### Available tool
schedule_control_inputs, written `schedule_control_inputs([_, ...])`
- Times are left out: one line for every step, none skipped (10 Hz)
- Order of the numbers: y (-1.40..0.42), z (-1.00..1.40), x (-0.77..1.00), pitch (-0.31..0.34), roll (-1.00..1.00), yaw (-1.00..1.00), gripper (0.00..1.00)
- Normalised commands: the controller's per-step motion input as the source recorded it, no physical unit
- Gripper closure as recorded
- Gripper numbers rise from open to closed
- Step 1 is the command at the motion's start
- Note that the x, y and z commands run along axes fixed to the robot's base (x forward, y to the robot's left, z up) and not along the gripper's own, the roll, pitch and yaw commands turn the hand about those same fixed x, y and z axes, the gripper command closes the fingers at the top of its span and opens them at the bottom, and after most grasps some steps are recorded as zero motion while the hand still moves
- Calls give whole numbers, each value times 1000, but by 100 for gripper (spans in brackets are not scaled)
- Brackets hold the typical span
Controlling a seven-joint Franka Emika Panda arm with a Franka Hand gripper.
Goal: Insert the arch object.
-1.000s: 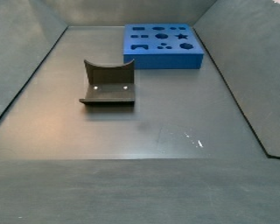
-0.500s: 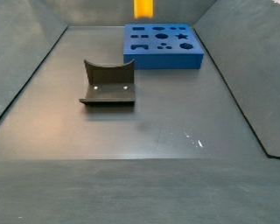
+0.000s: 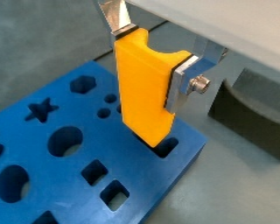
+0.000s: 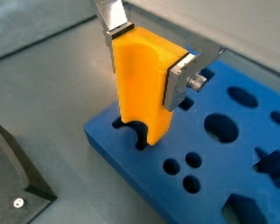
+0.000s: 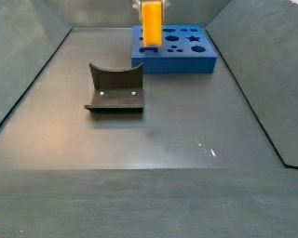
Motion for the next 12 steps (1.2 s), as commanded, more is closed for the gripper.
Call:
schedule_control_inputs([0, -451, 0, 6, 104, 0, 100])
schedule_control_inputs([51, -351, 46, 40, 81, 0, 100])
schedule_control_inputs([131, -300, 109, 60, 54, 0, 100])
schedule_control_inputs([143, -286, 143, 71, 64, 0, 100])
schedule_control_inputs([183, -266, 174, 87, 74, 0, 100])
schedule_control_inputs([123, -294, 163, 64, 74, 0, 100])
schedule_control_inputs([0, -346, 206, 23, 57, 0, 100])
schedule_control_inputs([-120, -354, 109, 0, 6, 0, 100])
schedule_control_inputs([-200, -271, 14, 0, 0, 0, 100])
schedule_control_inputs([-186, -243, 0, 0, 0, 0, 100])
schedule_control_inputs([-191, -226, 0, -13, 0, 0, 100])
schedule_control_inputs([-83, -283, 0, -24, 0, 0, 100])
